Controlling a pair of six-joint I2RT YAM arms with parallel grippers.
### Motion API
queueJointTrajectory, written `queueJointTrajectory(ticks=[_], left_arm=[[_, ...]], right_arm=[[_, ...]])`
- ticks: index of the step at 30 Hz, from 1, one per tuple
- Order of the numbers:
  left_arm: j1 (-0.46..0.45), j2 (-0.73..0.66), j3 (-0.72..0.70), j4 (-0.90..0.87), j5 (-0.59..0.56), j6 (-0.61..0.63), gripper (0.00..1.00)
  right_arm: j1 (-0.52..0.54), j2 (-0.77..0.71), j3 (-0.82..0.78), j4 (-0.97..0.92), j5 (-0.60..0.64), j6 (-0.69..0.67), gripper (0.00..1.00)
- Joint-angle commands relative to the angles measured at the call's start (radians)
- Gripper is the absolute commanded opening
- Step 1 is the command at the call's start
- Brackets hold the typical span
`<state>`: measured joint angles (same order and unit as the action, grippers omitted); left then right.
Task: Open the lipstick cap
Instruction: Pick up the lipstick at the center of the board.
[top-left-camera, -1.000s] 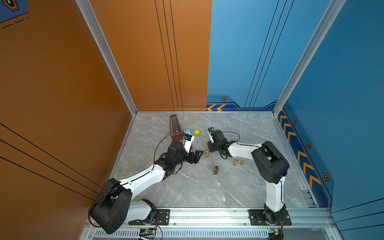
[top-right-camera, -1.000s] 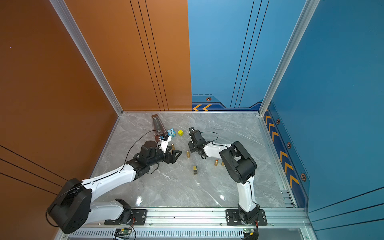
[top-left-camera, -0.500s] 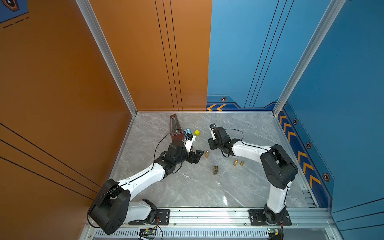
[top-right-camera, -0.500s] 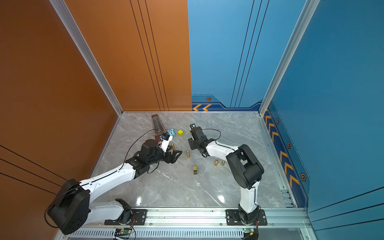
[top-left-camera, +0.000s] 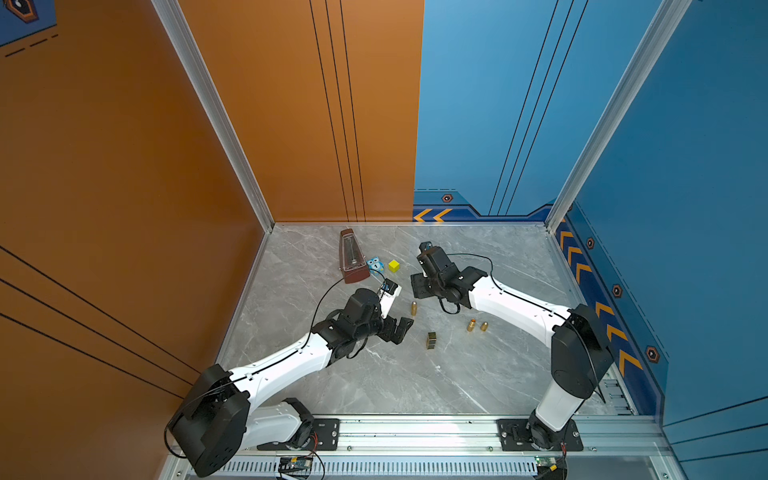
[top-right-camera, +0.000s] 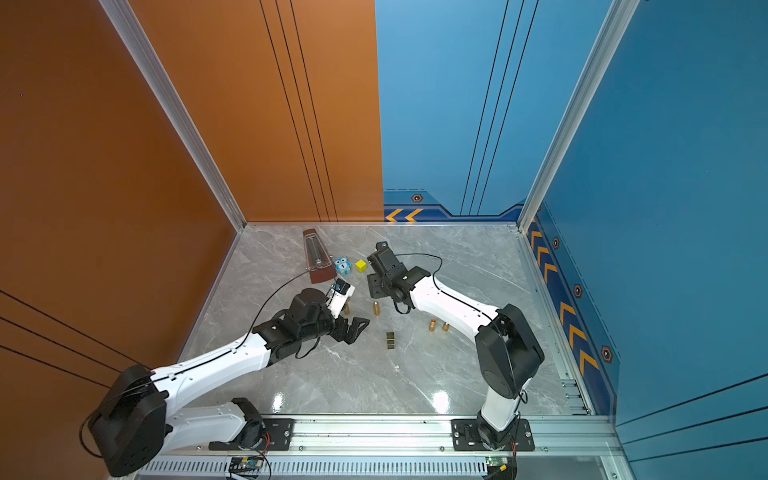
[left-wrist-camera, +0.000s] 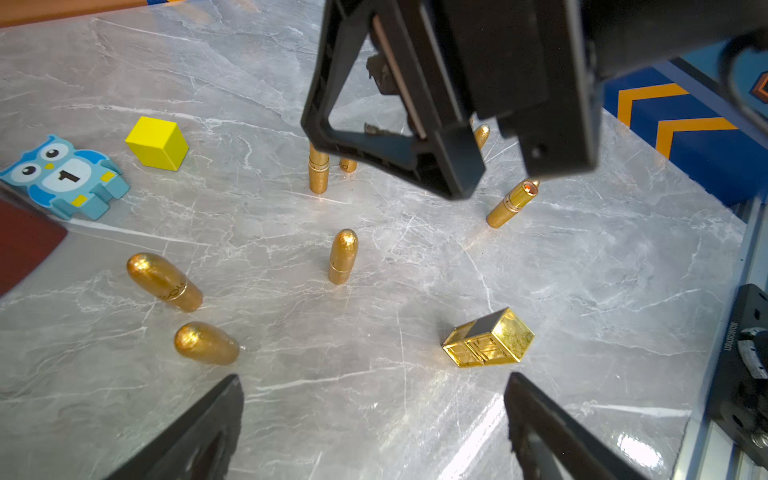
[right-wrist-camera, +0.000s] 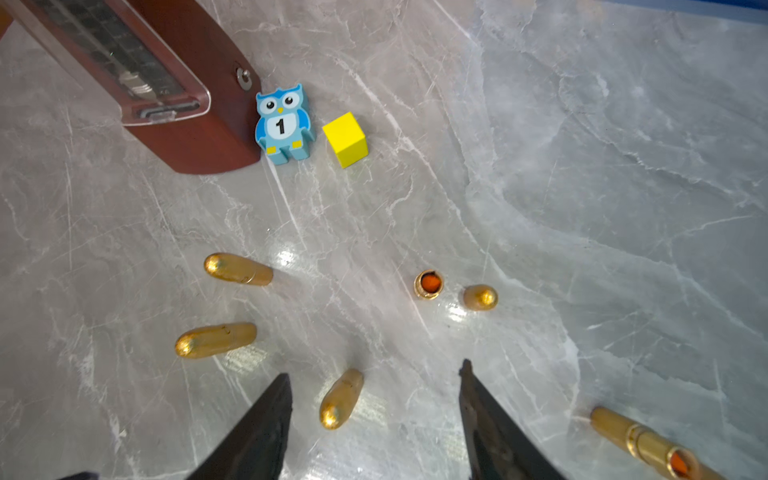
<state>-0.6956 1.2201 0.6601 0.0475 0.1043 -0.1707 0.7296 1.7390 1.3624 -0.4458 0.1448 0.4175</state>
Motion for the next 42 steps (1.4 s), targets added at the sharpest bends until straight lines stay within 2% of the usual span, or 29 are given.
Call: queueJointTrajectory(ticks=[1, 13, 22, 34, 42], left_arm=[[-0.021, -0.035, -0.025, -0.034, -0.085, 0.019, 0.99], [-0.024, -0.113, -0.100, -0.034, -0.170, -0.007, 0.99], [-0.023, -0.112, -0.103, -0.032, -0.186, -0.016, 0.99], [-0.024, -0.104, -0.111, -0.014, -0.183, -0.018, 0.99], [-0.021, -0.096, -0.106, -0.012, -0.178, -0.013, 0.98]], right_arm=[[0.004, 0.011, 0.024, -0.160, -0.037, 0.136, 0.66], [0.035, 0.149, 0.106, -0.190, -0.068, 0.181, 0.66], [0.057, 0.230, 0.141, -0.192, -0.045, 0.177, 0.50], [0.060, 0.280, 0.168, -0.203, 0.014, 0.158, 0.35], [0.055, 0.310, 0.183, -0.208, 0.030, 0.145, 0.31]])
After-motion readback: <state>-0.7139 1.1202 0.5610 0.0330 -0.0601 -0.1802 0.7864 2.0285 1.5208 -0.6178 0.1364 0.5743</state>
